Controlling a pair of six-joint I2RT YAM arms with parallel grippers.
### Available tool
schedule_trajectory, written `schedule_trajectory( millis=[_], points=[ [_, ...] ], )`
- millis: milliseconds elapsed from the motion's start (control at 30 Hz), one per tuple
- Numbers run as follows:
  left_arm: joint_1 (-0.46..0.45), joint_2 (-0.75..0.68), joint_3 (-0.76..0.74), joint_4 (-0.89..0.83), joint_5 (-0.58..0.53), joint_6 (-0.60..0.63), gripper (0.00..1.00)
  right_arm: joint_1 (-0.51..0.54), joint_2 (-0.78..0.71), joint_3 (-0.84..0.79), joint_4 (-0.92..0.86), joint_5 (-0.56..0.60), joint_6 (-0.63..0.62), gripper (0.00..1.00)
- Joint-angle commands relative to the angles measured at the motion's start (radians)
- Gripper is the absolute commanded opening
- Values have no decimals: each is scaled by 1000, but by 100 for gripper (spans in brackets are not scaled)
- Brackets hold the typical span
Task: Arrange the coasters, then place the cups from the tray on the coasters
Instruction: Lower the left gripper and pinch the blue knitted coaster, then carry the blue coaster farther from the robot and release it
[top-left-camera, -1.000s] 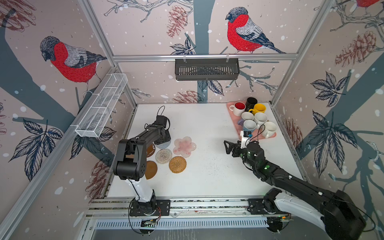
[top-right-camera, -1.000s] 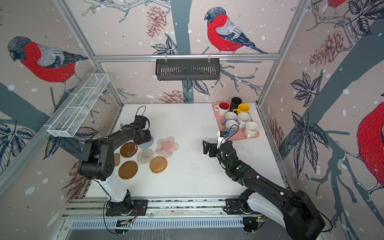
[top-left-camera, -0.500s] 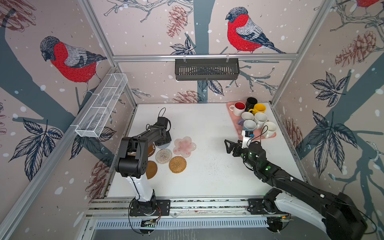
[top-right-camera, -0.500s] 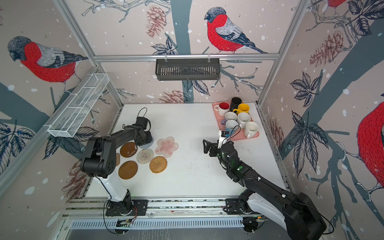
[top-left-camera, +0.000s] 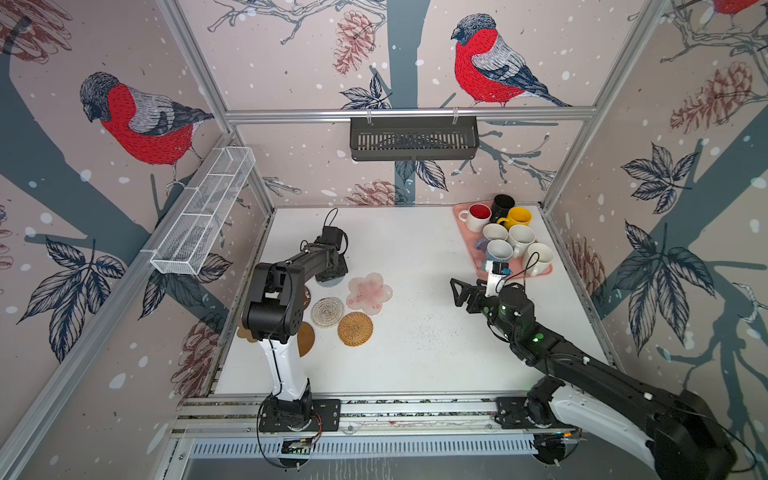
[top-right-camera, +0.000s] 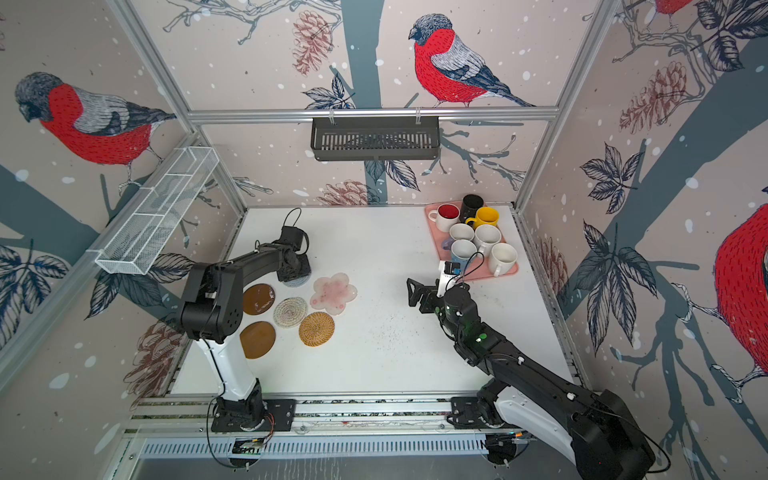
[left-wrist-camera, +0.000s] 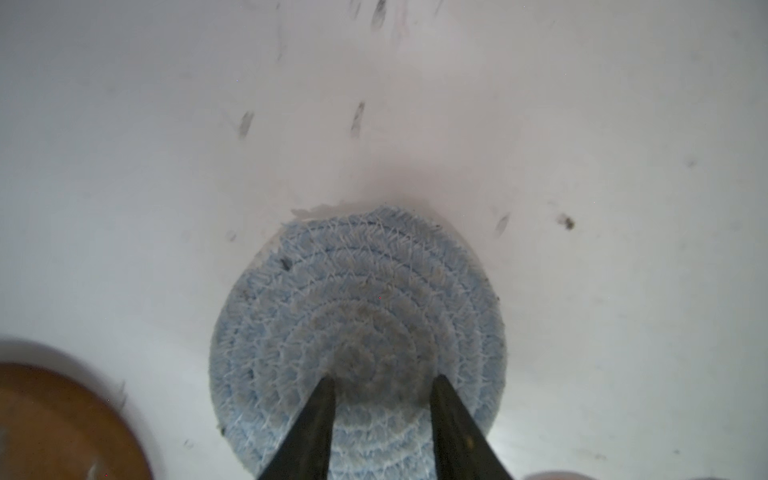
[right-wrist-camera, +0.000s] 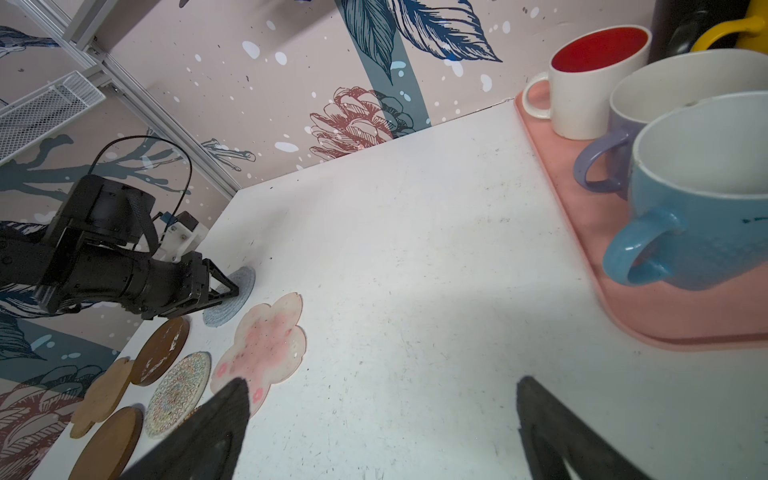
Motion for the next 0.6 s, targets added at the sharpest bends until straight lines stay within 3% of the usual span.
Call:
schedule_trajectory(
  millis=[0, 567],
  points=[
    [-13, 80, 71, -42, 72, 3, 39, -3, 2, -3, 17, 19, -2, 99],
    [-166, 592, 889, -271, 158, 13, 39, -25, 69, 10, 17, 48, -17, 99]
  ],
)
